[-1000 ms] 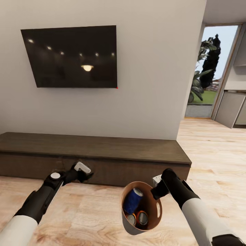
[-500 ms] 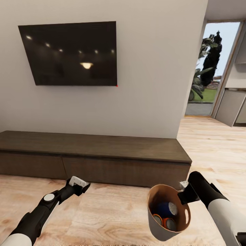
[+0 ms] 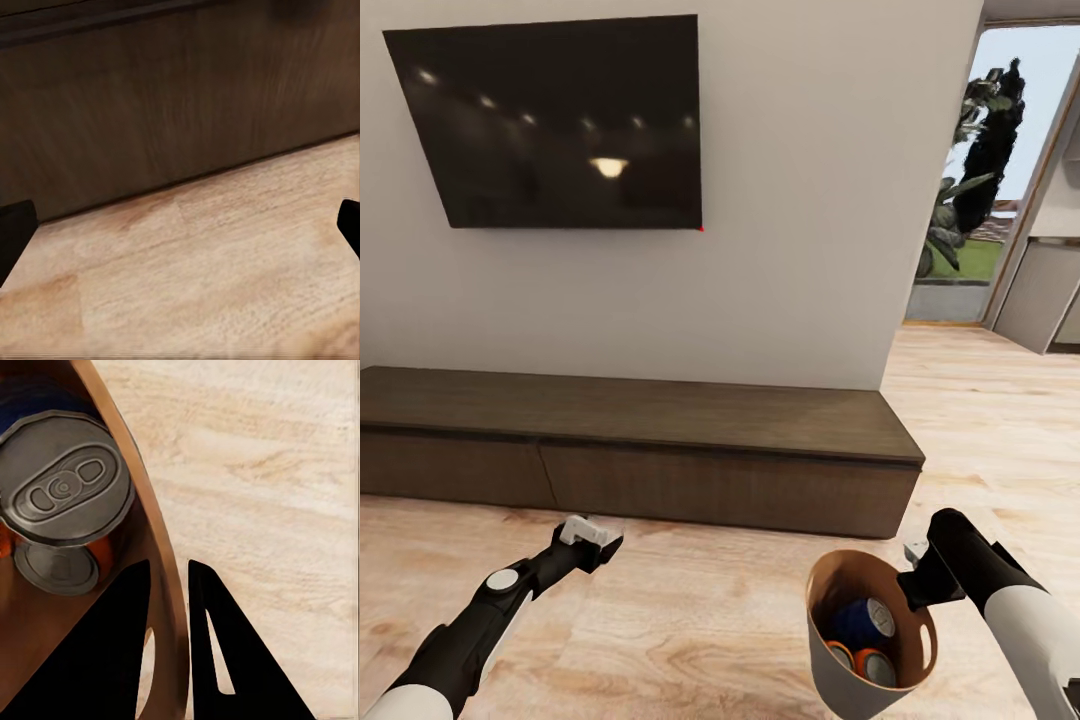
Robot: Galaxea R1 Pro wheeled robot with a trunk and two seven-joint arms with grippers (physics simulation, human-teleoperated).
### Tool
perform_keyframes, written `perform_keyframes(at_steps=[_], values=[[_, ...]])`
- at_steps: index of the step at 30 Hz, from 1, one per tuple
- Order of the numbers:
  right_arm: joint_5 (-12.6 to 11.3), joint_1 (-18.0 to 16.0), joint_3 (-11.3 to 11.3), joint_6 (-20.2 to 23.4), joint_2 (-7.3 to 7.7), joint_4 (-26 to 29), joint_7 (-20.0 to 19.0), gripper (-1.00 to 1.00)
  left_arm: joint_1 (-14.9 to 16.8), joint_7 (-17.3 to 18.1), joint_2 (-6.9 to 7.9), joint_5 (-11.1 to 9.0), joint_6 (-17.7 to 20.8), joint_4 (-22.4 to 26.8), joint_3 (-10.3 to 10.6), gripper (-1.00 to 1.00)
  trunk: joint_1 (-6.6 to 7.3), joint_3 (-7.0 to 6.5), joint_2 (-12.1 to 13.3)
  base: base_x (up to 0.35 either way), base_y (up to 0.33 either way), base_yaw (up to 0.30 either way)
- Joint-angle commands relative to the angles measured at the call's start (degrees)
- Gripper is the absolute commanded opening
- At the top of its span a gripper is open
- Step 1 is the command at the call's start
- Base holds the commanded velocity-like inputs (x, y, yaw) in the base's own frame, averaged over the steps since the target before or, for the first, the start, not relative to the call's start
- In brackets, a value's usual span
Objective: Put the three can of soda from the living room inside the tash can in the kitchen.
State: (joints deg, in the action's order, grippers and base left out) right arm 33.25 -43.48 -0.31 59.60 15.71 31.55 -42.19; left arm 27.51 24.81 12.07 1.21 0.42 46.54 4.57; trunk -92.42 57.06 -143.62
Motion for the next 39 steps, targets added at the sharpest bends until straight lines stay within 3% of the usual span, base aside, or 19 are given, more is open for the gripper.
perform_keyframes(at_steps=[1,6,17,20,25,39], values=[[-1.35,-0.03,-0.10,0.40,0.07,-0.03,-0.17,-1.00,0.00,-0.01,-0.01,-0.02,-0.02,-0.15,0.00,1.00,0.00,-0.01,0.00,0.000,0.000,0.000],[-1.35,-0.03,-0.11,0.40,0.25,-0.18,-0.17,-1.00,0.00,-0.02,0.00,-0.02,-0.63,-0.59,0.00,1.00,0.00,-0.01,0.00,0.000,0.000,0.000],[-1.34,-0.03,-0.09,0.40,0.35,-0.25,-0.08,-1.00,0.00,-2.97,-0.03,0.23,-1.43,-0.83,0.15,1.00,-0.28,2.43,-0.15,0.000,0.000,0.000],[-1.37,0.00,-0.06,0.40,0.24,-0.24,-0.02,-1.00,0.00,-3.24,-0.03,0.21,-1.46,-0.83,0.13,1.00,-0.36,3.09,-0.19,0.000,0.000,0.000],[-1.35,-0.02,-0.05,0.40,0.23,-0.25,0.06,-1.00,0.00,-3.34,-0.03,0.07,-1.53,-1.75,0.10,1.00,-0.36,3.09,-0.19,0.000,0.000,0.000],[-1.35,0.01,-0.04,0.40,0.20,-0.22,0.09,-1.00,0.00,-3.37,-0.03,0.11,-1.60,-2.85,0.17,1.00,-0.69,5.97,-0.36,0.000,0.000,0.000]])
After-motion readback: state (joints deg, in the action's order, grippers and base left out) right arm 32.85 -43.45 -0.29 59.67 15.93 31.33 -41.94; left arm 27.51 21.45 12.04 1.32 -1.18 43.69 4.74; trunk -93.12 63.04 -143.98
